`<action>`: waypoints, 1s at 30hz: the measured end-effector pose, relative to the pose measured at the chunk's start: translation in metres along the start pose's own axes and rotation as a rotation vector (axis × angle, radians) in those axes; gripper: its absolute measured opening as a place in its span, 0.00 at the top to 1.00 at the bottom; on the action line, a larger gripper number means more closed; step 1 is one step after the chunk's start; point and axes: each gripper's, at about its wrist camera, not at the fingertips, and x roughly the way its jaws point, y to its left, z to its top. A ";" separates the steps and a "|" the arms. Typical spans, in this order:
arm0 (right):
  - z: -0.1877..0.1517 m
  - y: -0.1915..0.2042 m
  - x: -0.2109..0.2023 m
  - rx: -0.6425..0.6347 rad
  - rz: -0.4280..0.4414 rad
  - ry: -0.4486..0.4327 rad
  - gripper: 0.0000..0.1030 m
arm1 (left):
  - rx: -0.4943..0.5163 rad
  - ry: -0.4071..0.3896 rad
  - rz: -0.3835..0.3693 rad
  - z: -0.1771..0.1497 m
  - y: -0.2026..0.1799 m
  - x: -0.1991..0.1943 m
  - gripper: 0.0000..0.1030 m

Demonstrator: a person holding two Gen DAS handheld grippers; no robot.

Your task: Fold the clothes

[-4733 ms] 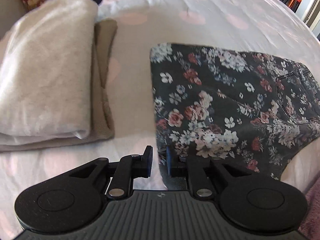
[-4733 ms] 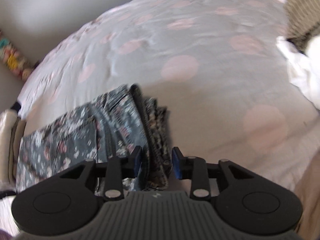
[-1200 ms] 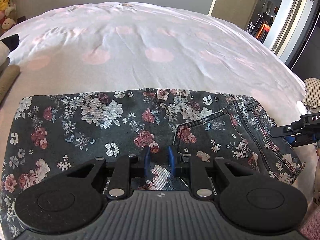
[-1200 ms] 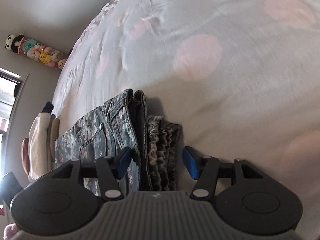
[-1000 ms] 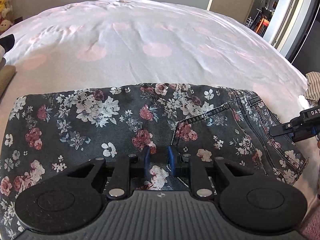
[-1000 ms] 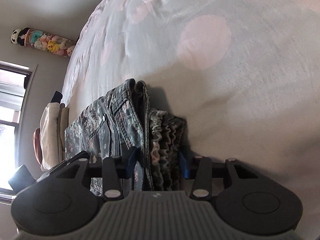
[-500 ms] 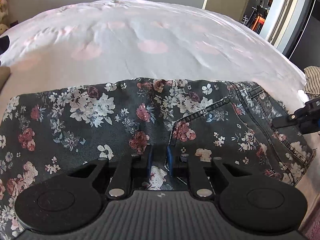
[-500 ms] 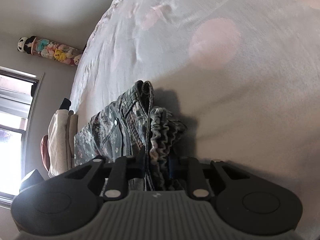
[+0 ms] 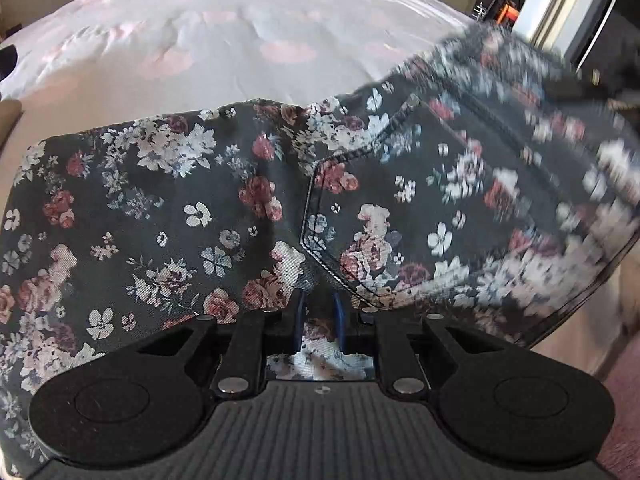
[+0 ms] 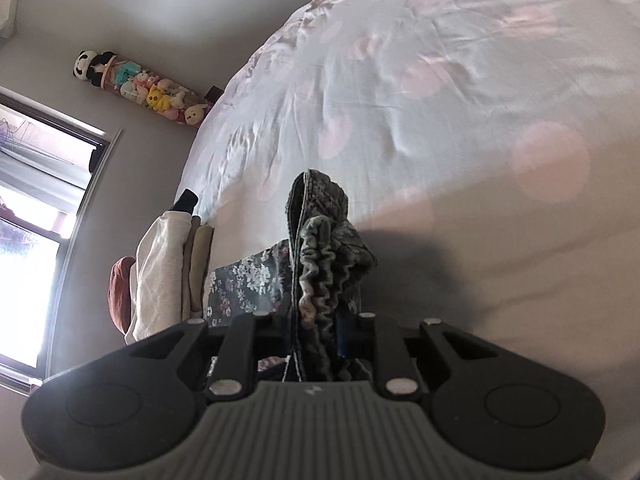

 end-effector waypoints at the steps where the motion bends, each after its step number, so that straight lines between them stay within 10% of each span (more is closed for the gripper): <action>1: -0.001 0.005 0.002 0.001 0.002 -0.004 0.80 | 0.021 0.001 0.011 0.000 -0.003 0.000 0.87; 8: -0.007 0.045 0.004 0.004 0.044 -0.038 0.80 | -0.084 -0.043 -0.033 0.013 0.024 -0.040 0.87; 15: -0.012 0.108 0.027 -0.049 0.102 -0.029 0.80 | -0.125 -0.129 0.107 0.028 0.090 -0.097 0.87; 30: -0.074 0.189 0.203 -0.134 0.044 0.115 0.80 | -0.436 -0.225 0.120 0.007 0.205 -0.118 0.87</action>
